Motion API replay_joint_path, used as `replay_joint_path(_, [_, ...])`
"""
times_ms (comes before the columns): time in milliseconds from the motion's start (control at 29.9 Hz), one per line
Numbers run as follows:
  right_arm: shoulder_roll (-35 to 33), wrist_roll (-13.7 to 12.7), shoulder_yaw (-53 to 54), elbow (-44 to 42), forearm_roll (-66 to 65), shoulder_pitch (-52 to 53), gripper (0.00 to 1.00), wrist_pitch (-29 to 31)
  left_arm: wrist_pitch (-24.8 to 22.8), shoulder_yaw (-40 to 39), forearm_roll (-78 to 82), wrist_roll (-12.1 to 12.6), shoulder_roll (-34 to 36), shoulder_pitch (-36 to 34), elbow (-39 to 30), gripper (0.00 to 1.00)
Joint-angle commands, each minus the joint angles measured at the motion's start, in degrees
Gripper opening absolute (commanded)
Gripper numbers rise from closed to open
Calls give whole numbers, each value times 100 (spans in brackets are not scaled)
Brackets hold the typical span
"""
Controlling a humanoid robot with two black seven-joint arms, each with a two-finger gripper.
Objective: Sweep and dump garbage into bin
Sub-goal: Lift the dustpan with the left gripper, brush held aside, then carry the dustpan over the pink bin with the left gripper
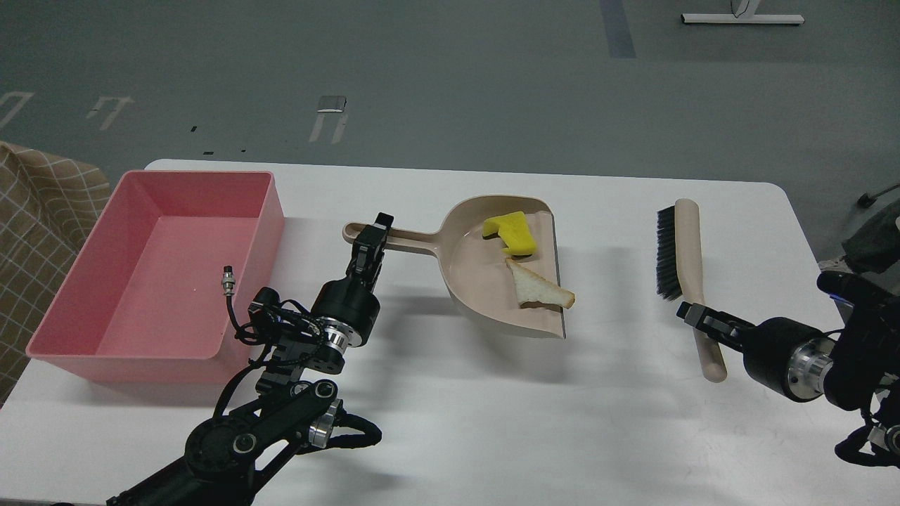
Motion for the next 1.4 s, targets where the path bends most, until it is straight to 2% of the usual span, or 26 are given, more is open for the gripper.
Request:
replay_joint_path(0, [28,-13,-10,0,0,-1,22,0,0,2,17,120,-10,-80,-47,4])
replay_joint_path(234, [63,-22,-19,-8,-9,-1,22,0,0,11,18,217,43,-325,-74,4])
replay_joint_path(535, [72,-31,-37,0,-9,-1,21,0,0,248,9,507,175,-906,-74,3])
replay_joint_path(836, [81,-31,-54,0,-9,-1,21,0,0,362,-446,832,728,-1266,-74,4])
replay_joint_path(1136, [72,-39,-98,-8,-9,-1,21,0,0,345,-1220,850,1326,-1363,-188,6])
replay_joint_path(1370, [64,-39,-107,0,-9,-1,21,0,0,319,-1520,841,1361,-1328,-284,6])
